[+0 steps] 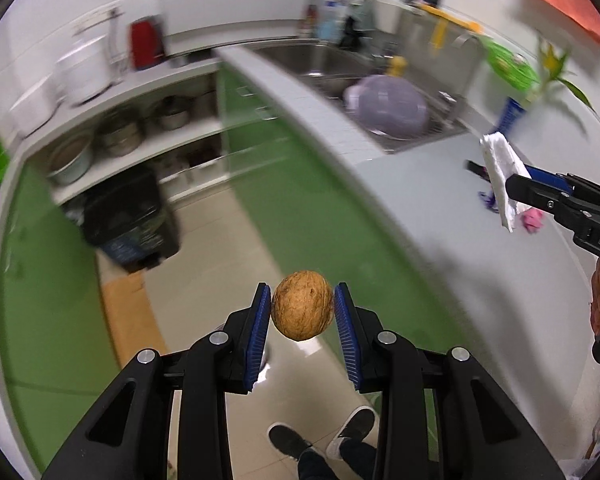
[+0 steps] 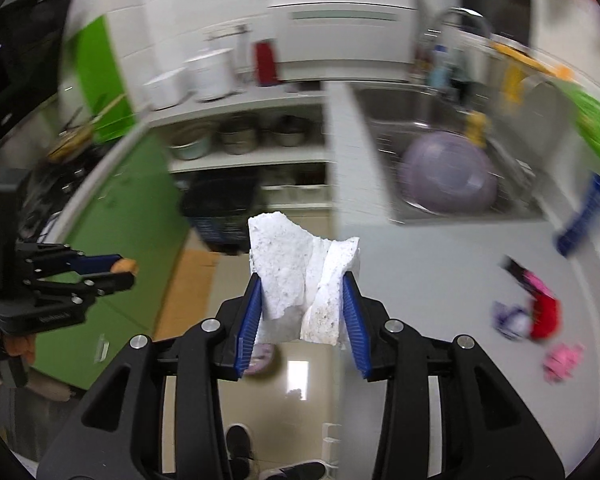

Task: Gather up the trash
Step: 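Carry the walnut and tissue to the pink wastebasket and release both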

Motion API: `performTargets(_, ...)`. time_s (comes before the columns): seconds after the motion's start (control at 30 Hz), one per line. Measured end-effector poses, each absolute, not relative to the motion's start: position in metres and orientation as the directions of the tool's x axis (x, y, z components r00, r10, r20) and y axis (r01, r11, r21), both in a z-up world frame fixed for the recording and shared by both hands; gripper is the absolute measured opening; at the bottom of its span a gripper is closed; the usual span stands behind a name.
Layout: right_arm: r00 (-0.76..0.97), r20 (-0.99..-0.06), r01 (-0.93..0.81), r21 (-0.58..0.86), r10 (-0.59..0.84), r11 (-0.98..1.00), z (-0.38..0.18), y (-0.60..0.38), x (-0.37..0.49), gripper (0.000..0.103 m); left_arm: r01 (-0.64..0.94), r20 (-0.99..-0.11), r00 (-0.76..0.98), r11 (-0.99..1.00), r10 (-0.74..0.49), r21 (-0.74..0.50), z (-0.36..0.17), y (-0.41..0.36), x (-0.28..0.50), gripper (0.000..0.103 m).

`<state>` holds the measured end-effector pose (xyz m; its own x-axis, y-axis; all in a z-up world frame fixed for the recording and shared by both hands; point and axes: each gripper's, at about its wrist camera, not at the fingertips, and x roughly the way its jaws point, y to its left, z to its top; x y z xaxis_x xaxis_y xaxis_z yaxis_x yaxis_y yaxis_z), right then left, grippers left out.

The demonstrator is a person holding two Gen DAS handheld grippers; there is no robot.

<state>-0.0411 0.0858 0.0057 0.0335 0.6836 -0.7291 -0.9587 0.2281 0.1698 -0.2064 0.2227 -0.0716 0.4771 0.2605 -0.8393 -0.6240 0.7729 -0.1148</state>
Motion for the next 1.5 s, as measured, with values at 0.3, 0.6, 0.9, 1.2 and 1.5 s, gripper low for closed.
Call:
performTargets(0.3,-0.107,-0.754,-0.979,0.193,0.648,0.063,-0.042,0.173,-0.139,0.041,-0.73,-0.867,0.427,0.664,0.259,-0.161,-0.137,0.277,-0.269,0.033)
performTargets(0.6,-0.098,-0.783,-0.982,0.176,0.614,0.068,-0.198,0.216,-0.174,0.042,-0.749,-0.869,0.446,0.621,0.216,-0.23,-0.316,0.329,-0.279,0.033)
performTargets(0.9,-0.088,-0.822,-0.985,0.156,0.563,0.074,-0.356,0.227,-0.178,0.042,-0.778,-0.865,0.458,0.564,0.204,-0.278,-0.47,0.36,-0.272,0.097)
performTargets(1.2,-0.134,-0.84,-0.986,0.166,0.526,0.014,-0.412,0.237,-0.196,0.043,-0.828,-0.86,0.442,0.485,0.256,-0.281,-0.494,0.375,-0.299,0.098)
performTargets(1.5,-0.223,-0.861,-0.975,0.206,0.458,-0.087,-0.447,0.278,-0.235,0.046,-0.865,-0.835,0.437,0.41,0.333,-0.29,-0.474,0.383,-0.345,0.098)
